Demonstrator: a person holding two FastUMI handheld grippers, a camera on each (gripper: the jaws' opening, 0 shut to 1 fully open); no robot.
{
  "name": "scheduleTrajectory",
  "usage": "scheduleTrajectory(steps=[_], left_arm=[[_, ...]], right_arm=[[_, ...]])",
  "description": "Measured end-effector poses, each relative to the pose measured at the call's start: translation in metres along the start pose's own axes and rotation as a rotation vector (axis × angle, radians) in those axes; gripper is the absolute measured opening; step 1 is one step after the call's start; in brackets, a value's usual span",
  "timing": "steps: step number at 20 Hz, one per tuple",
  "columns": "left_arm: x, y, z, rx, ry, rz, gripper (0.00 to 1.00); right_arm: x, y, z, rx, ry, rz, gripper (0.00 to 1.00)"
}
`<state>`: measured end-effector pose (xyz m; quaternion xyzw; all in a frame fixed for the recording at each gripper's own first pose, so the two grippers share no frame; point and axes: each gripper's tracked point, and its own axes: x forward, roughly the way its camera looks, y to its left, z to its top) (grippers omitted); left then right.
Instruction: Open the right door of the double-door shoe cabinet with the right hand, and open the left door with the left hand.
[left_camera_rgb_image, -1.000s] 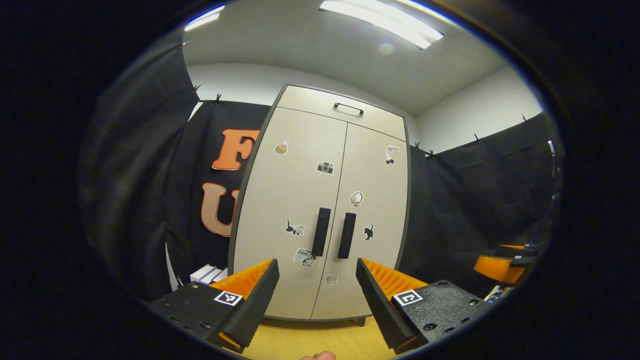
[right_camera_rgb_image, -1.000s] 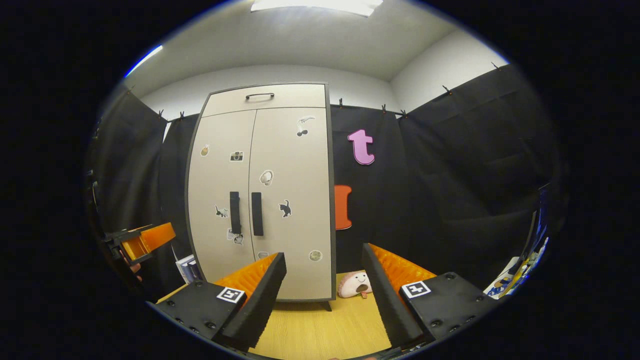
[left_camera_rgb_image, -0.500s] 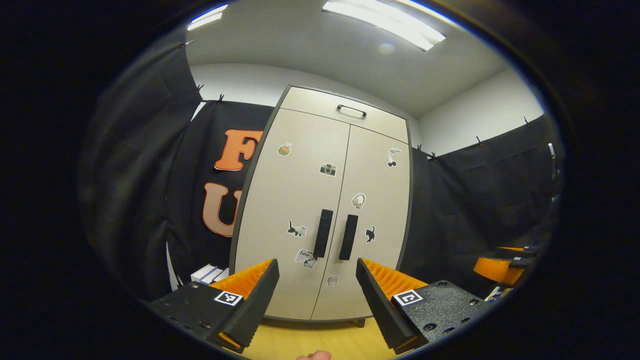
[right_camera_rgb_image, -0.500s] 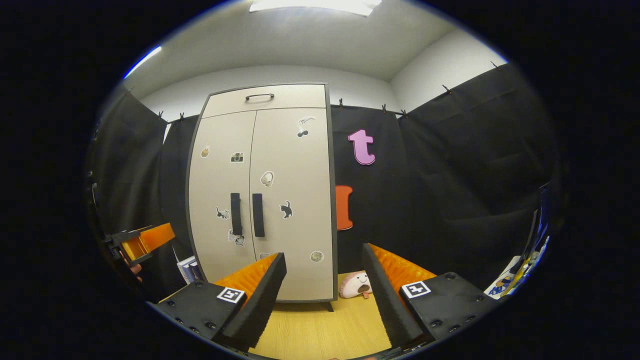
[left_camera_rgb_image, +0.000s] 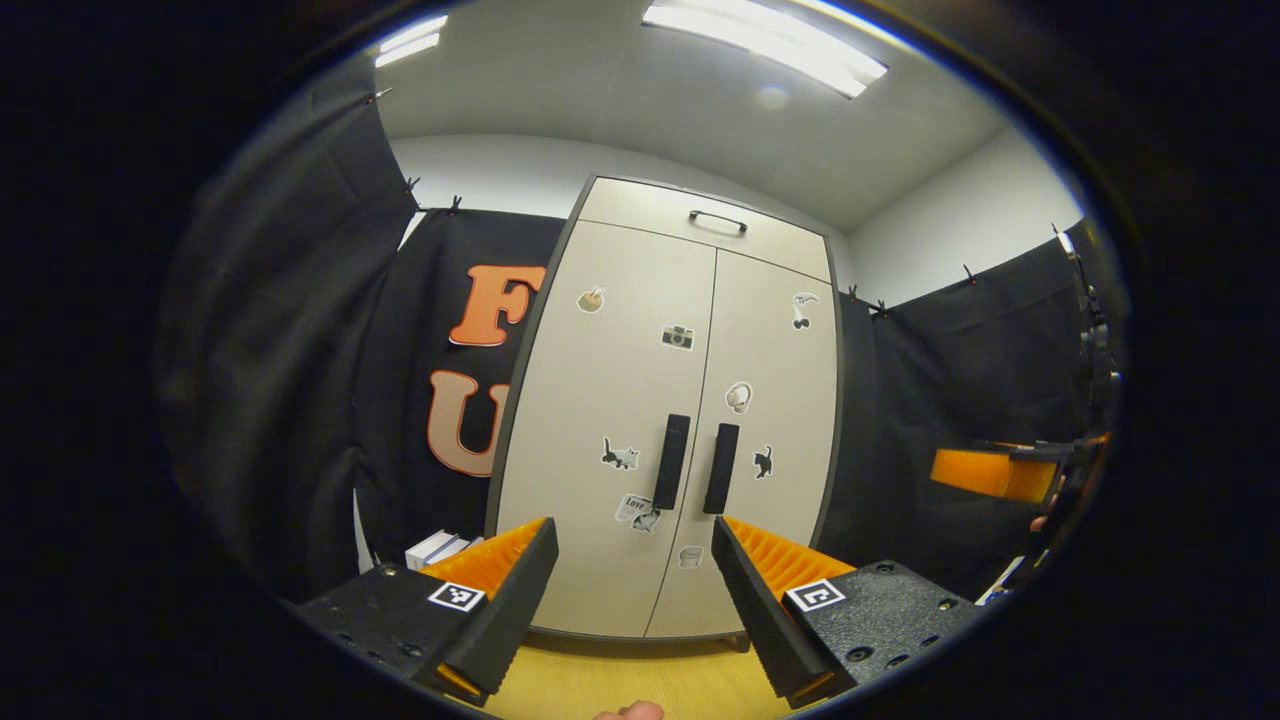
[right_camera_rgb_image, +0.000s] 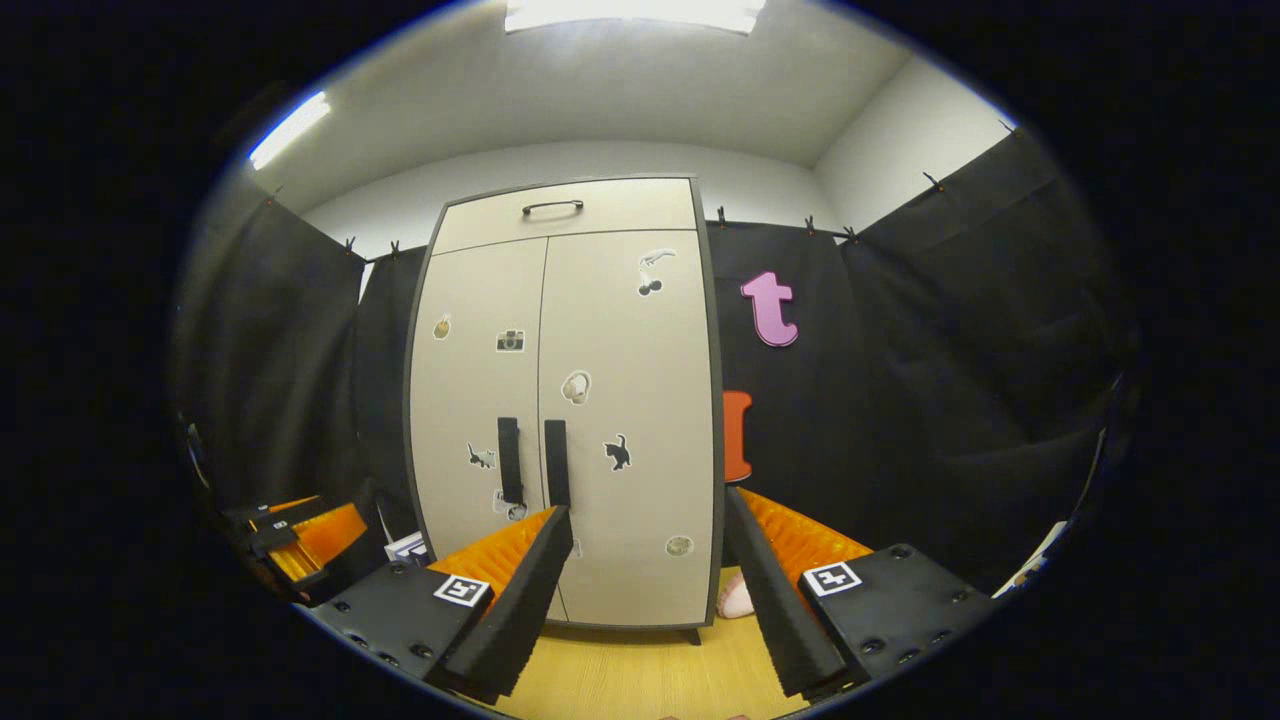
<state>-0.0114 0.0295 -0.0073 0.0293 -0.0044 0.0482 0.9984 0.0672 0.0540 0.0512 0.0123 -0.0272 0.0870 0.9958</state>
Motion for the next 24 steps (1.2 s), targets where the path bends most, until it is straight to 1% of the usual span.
scheduleTrajectory(steps=[1, 2, 3, 5, 6, 7, 8, 11, 14, 17, 19, 21, 22, 23, 24], left_arm=[[-0.002, 0.002, -0.002, 0.003, 0.008, 0.008, 0.94], [-0.005, 0.006, -0.004, -0.001, 0.015, 0.013, 0.94], [-0.007, 0.007, -0.006, -0.010, 0.022, 0.016, 0.94], [-0.010, 0.012, -0.008, -0.018, 0.030, 0.027, 0.94], [-0.011, 0.017, -0.008, -0.010, 0.028, 0.039, 0.94], [-0.014, 0.022, -0.008, 0.006, 0.024, 0.057, 0.94], [-0.016, 0.029, -0.006, 0.027, 0.019, 0.081, 0.94], [-0.024, 0.041, -0.004, 0.055, 0.009, 0.125, 0.94], [-0.030, 0.052, -0.001, 0.075, -0.001, 0.164, 0.94], [-0.034, 0.062, 0.000, 0.118, -0.012, 0.196, 0.94], [-0.036, 0.063, -0.003, 0.119, -0.012, 0.202, 0.94], [-0.035, 0.063, -0.006, 0.094, -0.005, 0.195, 0.94], [-0.034, 0.062, -0.009, 0.084, 0.000, 0.188, 0.94], [-0.033, 0.062, -0.011, 0.077, 0.006, 0.182, 0.94], [-0.033, 0.063, -0.011, 0.073, 0.007, 0.178, 0.94]], right_arm=[[0.015, 0.008, 0.008, 0.002, -0.009, 0.023, 0.94], [0.031, 0.014, 0.016, 0.004, -0.023, 0.035, 0.94], [0.048, 0.020, 0.022, -0.001, -0.034, 0.042, 0.98], [0.085, 0.030, 0.026, -0.006, -0.026, 0.042, 0.98], [0.106, 0.042, 0.029, -0.002, -0.015, 0.058, 0.98], [0.123, 0.053, 0.031, 0.007, -0.011, 0.077, 0.94], [0.143, 0.062, 0.033, 0.019, -0.005, 0.086, 0.98], [0.185, 0.091, 0.012, 0.062, 0.045, 0.124, 0.98], [0.228, 0.094, -0.025, 0.048, 0.093, 0.092, 0.98], [0.254, 0.098, -0.062, 0.034, 0.152, 0.087, 0.98], [0.260, 0.098, -0.071, 0.016, 0.151, 0.067, 0.98], [0.267, 0.098, -0.074, -0.003, 0.131, 0.042, 0.98], [0.271, 0.098, -0.076, -0.009, 0.130, 0.034, 0.92], [0.273, 0.096, -0.079, -0.009, 0.139, 0.025, 0.92], [0.277, 0.095, -0.084, 0.001, 0.152, 0.021, 0.84]])
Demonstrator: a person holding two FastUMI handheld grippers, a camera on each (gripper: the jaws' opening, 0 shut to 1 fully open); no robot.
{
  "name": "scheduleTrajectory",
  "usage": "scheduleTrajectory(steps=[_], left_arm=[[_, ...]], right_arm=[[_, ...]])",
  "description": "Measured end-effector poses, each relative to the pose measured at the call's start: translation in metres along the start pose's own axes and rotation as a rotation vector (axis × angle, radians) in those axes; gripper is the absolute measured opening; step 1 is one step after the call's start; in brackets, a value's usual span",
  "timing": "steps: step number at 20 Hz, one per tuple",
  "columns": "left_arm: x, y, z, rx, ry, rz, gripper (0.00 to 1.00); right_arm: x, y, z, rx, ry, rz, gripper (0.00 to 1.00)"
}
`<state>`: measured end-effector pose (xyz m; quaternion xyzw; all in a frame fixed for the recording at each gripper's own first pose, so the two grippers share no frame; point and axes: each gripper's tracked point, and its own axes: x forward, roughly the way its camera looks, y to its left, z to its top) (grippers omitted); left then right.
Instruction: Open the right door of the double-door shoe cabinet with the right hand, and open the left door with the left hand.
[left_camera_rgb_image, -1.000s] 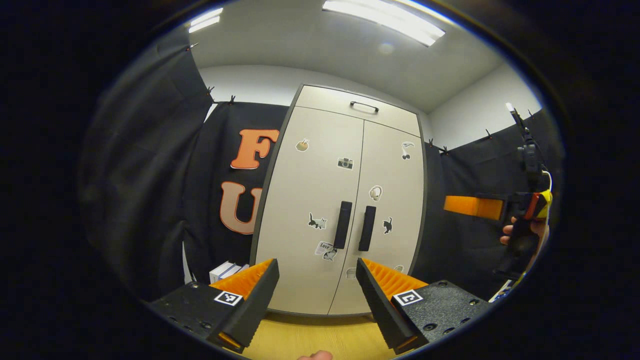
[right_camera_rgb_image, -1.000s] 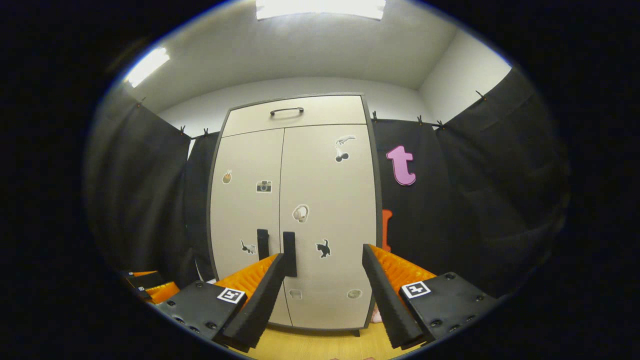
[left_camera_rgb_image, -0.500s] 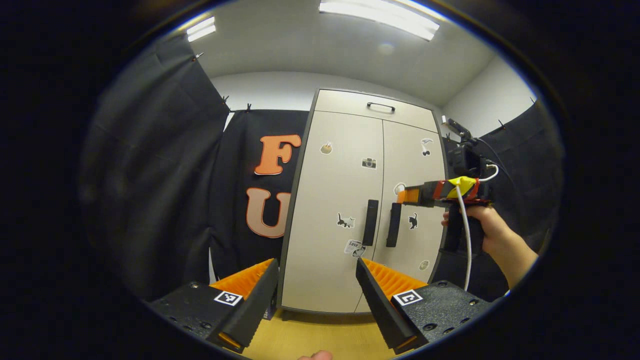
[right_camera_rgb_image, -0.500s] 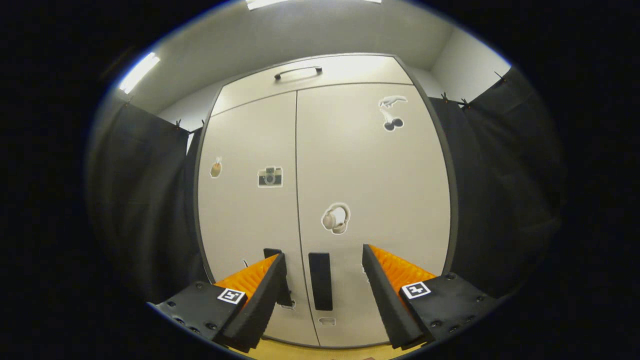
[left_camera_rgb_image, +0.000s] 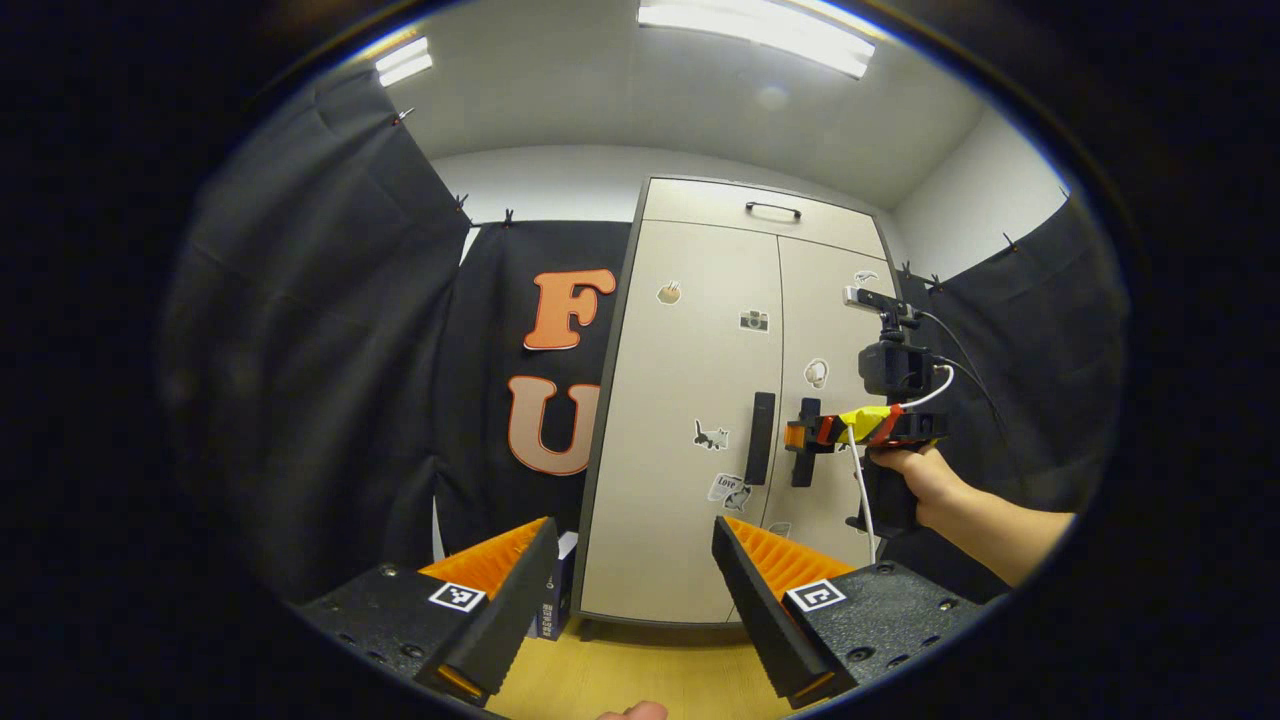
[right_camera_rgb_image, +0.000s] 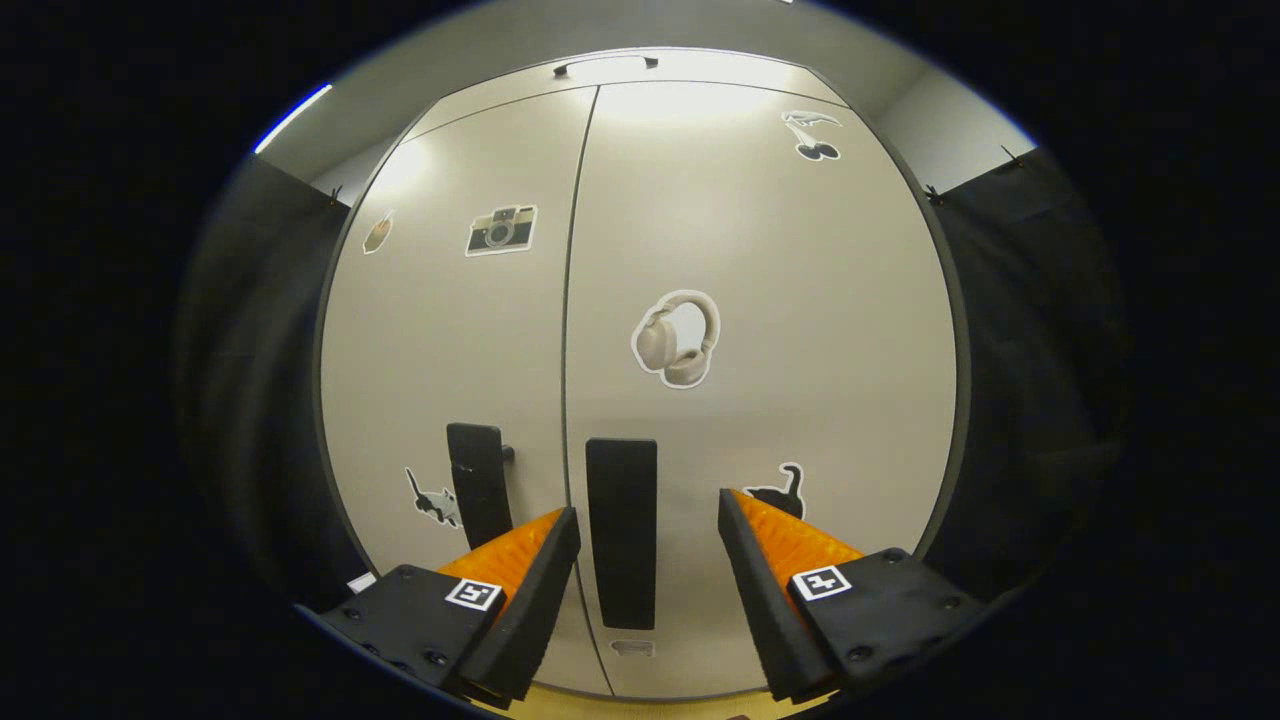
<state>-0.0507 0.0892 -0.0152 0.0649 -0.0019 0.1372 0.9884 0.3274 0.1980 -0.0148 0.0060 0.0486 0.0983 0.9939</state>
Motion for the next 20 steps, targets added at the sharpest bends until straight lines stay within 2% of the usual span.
scheduleTrajectory(steps=[1, 2, 3, 4, 5, 6, 7, 8, 9, 10, 11, 16, 20], left_arm=[[0.001, 0.001, 0.000, -0.004, -0.002, -0.001, 0.94], [0.001, 0.002, 0.001, -0.006, -0.006, 0.000, 0.94], [0.002, 0.004, 0.002, -0.008, -0.010, 0.002, 0.94], [0.002, 0.005, 0.004, -0.009, -0.016, 0.005, 0.94], [0.001, 0.006, 0.005, -0.009, -0.021, 0.008, 0.94], [0.002, 0.007, 0.005, -0.009, -0.023, 0.008, 0.94], [0.003, 0.006, 0.004, -0.011, -0.023, 0.004, 0.94], [0.001, 0.003, 0.005, -0.015, -0.024, -0.004, 0.94], [-0.001, 0.001, 0.004, -0.019, -0.025, -0.014, 0.94], [-0.002, -0.002, 0.003, -0.024, -0.024, -0.028, 0.94], [-0.003, -0.005, 0.002, -0.027, -0.018, -0.037, 0.94], [-0.012, -0.014, 0.003, -0.027, -0.016, -0.061, 0.94], [-0.015, -0.020, 0.004, -0.032, -0.010, -0.079, 0.94]], right_arm=[[0.005, -0.001, -0.005, 0.020, 0.018, 0.000, 0.78], [0.006, 0.000, -0.009, 0.039, 0.043, 0.002, 0.81], [0.007, -0.001, -0.005, 0.047, 0.020, -0.004, 0.72], [0.008, 0.000, -0.006, 0.041, 0.029, 0.000, 0.79], [0.006, 0.006, -0.007, 0.038, 0.027, 0.018, 0.75], [0.008, 0.011, -0.012, 0.039, 0.040, 0.035, 0.69], [0.006, 0.016, -0.019, 0.050, 0.070, 0.051, 0.54], [0.010, 0.015, -0.014, 0.050, 0.045, 0.060, 0.39], [0.006, 0.015, -0.018, 0.050, 0.061, 0.072, 0.39], [0.008, 0.016, -0.016, 0.061, 0.053, 0.071, 0.33], [0.006, 0.015, -0.017, 0.055, 0.057, 0.074, 0.21], [-0.008, 0.015, -0.018, 0.077, 0.073, 0.108, 0.22], [-0.040, 0.010, -0.018, 0.121, 0.081, 0.203, 0.22]])
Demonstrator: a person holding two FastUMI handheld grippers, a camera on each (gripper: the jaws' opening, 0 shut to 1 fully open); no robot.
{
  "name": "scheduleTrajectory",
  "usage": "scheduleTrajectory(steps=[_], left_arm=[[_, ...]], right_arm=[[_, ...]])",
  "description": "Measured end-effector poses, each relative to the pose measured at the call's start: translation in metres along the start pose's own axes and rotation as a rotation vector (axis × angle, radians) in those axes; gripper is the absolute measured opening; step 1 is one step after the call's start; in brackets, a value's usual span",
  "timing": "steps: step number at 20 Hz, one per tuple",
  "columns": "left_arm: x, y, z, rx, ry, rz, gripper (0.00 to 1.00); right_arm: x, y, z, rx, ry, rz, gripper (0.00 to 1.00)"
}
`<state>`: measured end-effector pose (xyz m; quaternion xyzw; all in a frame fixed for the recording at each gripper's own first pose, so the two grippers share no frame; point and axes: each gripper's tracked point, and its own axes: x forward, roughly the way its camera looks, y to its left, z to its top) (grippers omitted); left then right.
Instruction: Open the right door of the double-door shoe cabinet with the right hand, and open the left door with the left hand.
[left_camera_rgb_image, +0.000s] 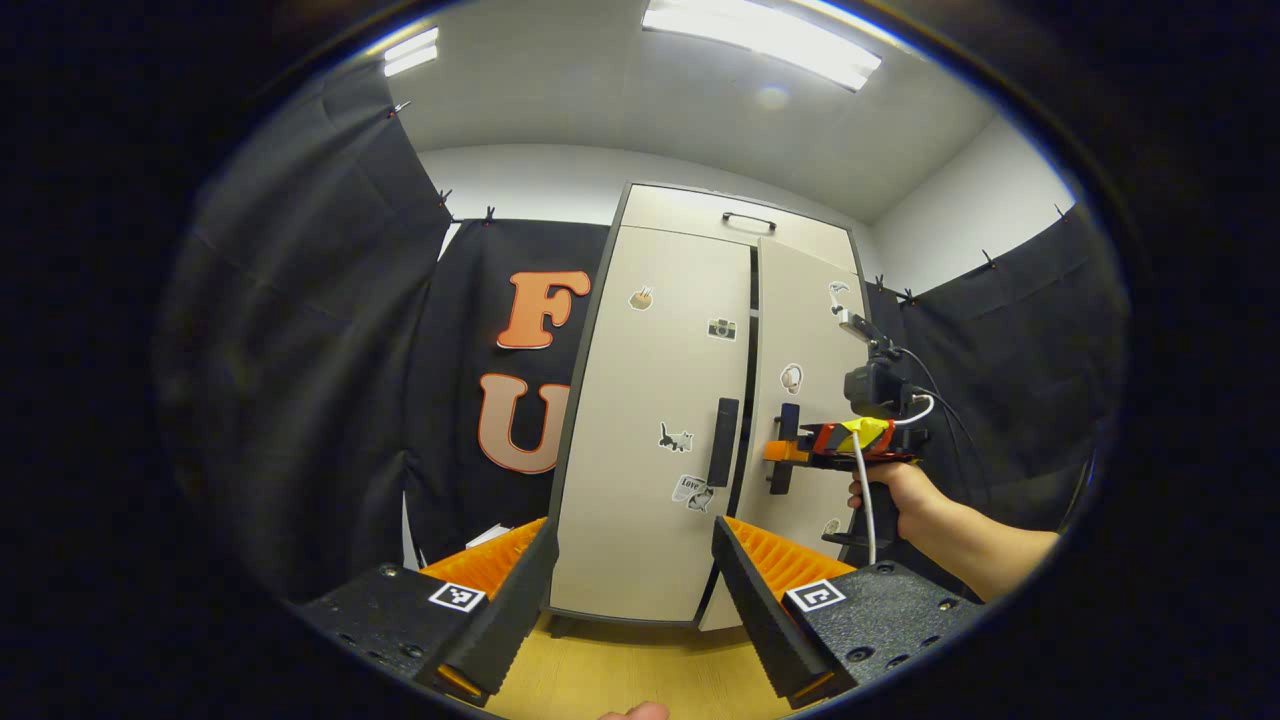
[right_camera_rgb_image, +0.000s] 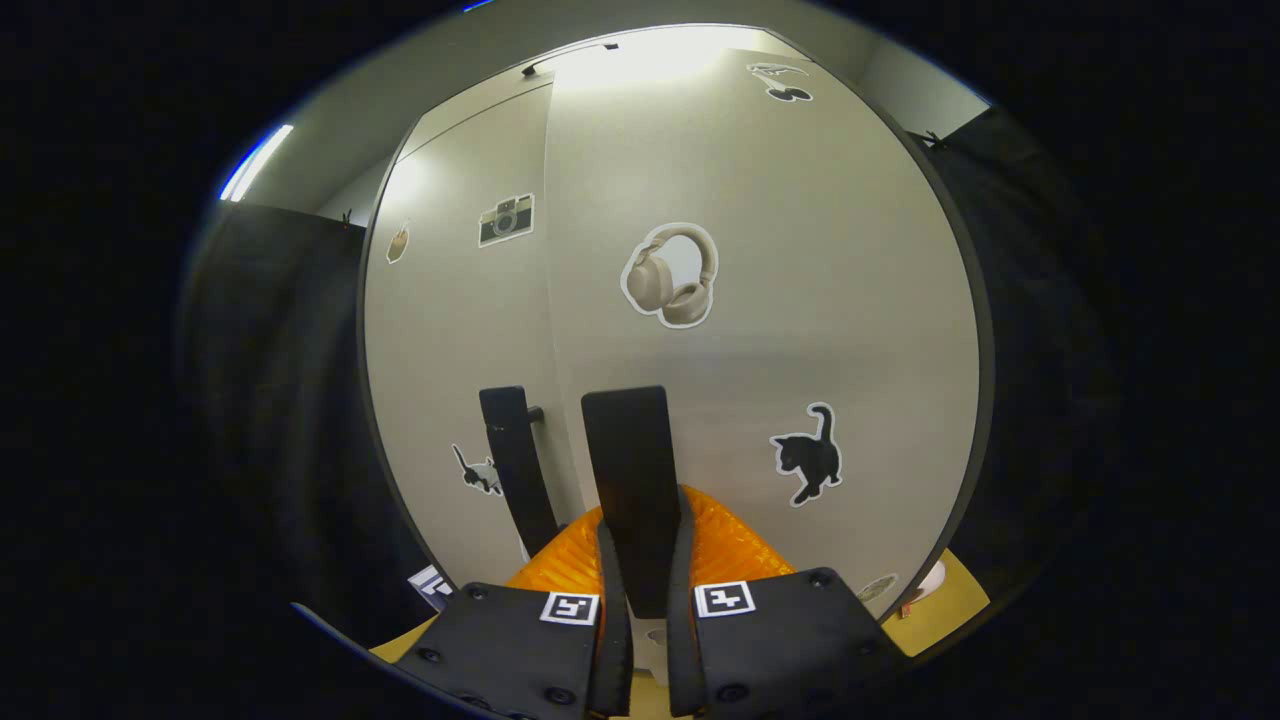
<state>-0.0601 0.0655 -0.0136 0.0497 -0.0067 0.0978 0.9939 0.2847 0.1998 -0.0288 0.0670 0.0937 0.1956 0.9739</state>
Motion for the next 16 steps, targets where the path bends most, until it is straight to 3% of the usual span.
scheduleTrajectory(steps=[8, 16], left_arm=[[-0.001, -0.007, 0.004, -0.021, -0.017, -0.036, 0.94], [0.026, -0.036, -0.015, -0.046, 0.018, -0.123, 0.94]], right_arm=[[-0.064, -0.013, 0.000, -0.031, 0.035, 0.112, 0.22], [-0.097, -0.042, 0.006, -0.068, 0.024, 0.090, 0.22]])
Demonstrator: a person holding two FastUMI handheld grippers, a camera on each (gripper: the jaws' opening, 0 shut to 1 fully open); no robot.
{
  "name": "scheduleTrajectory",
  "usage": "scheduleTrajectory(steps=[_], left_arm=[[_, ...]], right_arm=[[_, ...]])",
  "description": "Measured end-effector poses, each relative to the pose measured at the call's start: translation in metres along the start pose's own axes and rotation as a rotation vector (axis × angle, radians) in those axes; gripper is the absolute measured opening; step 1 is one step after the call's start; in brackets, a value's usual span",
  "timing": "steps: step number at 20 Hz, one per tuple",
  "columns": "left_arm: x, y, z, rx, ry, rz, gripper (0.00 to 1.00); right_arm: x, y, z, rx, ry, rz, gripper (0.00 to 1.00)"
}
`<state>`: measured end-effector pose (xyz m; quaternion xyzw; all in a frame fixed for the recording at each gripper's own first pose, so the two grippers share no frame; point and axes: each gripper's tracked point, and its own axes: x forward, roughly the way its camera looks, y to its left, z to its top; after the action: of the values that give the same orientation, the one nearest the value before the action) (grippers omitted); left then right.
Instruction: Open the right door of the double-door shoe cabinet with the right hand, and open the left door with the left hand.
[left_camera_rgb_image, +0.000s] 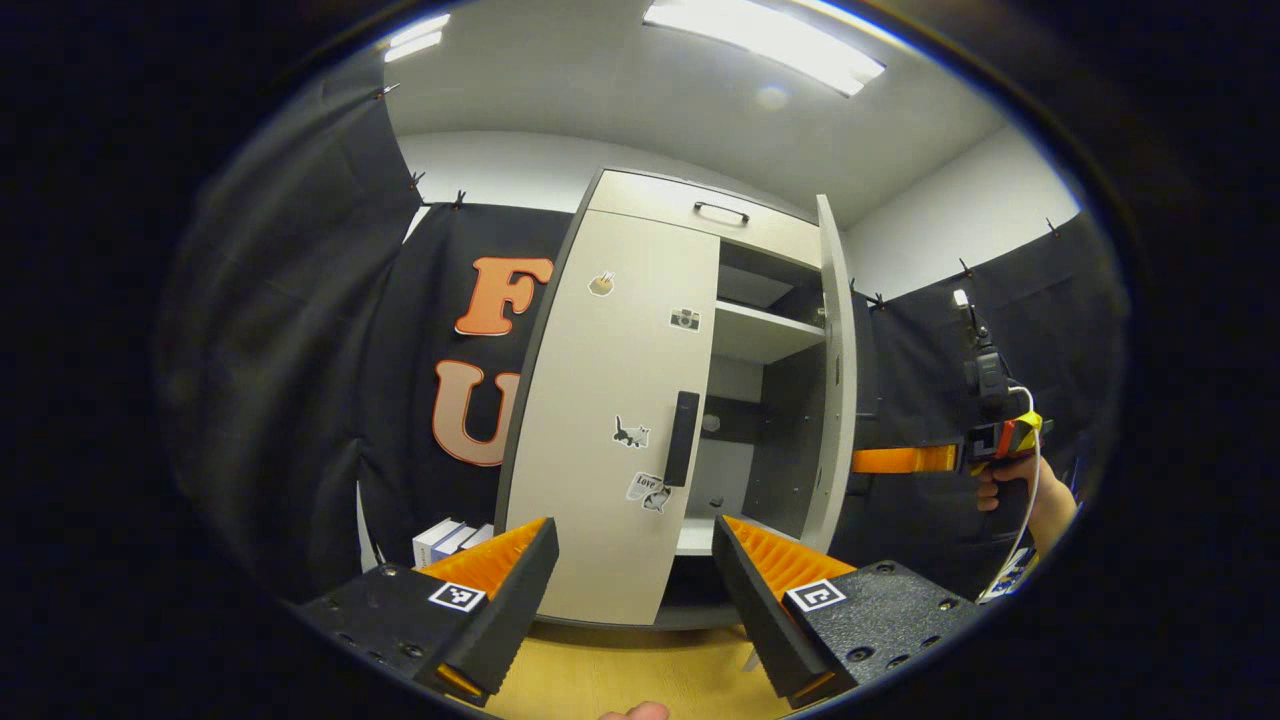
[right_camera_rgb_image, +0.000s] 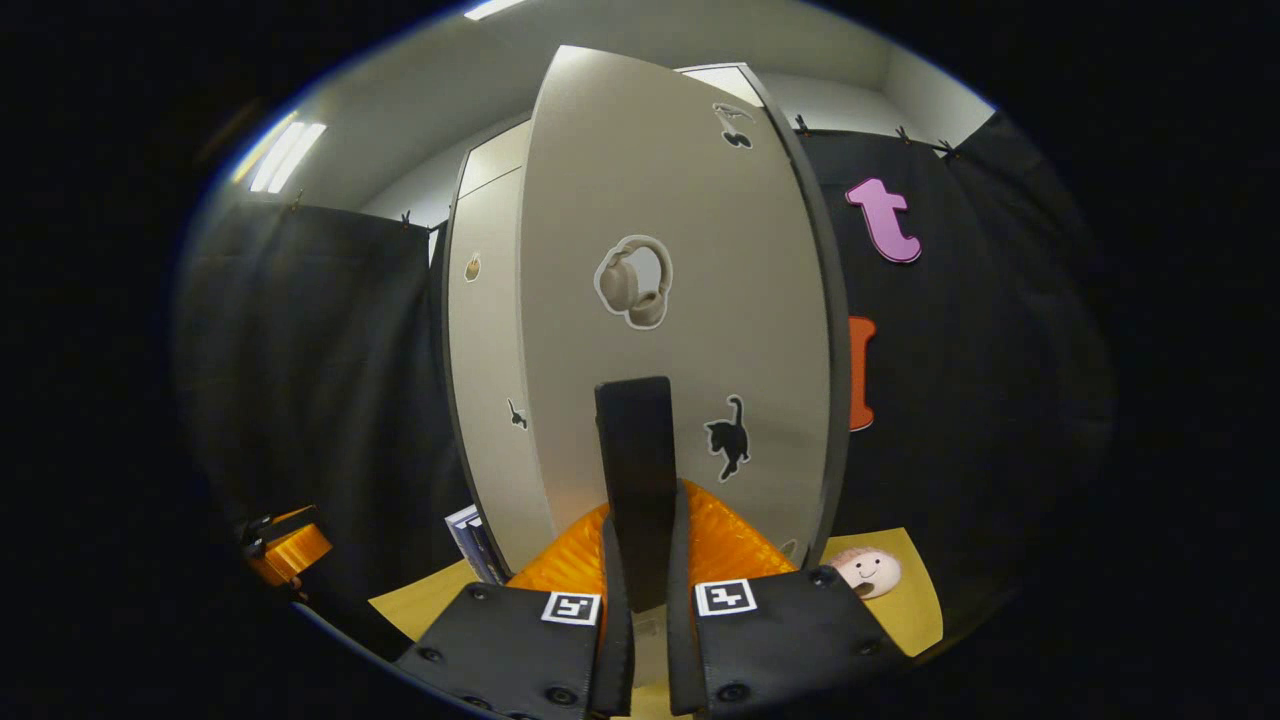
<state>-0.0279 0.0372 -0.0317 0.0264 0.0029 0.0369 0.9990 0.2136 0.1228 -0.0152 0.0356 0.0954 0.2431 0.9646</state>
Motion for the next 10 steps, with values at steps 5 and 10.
scheduleTrajectory(steps=[5, 10], left_arm=[[0.009, -0.013, -0.004, -0.011, -0.001, -0.028, 0.97], [0.012, -0.015, -0.007, 0.006, -0.004, -0.031, 0.94]], right_arm=[[-0.011, -0.017, 0.002, -0.013, -0.012, -0.044, 0.21], [-0.024, -0.049, 0.004, -0.045, -0.034, -0.162, 0.20]])
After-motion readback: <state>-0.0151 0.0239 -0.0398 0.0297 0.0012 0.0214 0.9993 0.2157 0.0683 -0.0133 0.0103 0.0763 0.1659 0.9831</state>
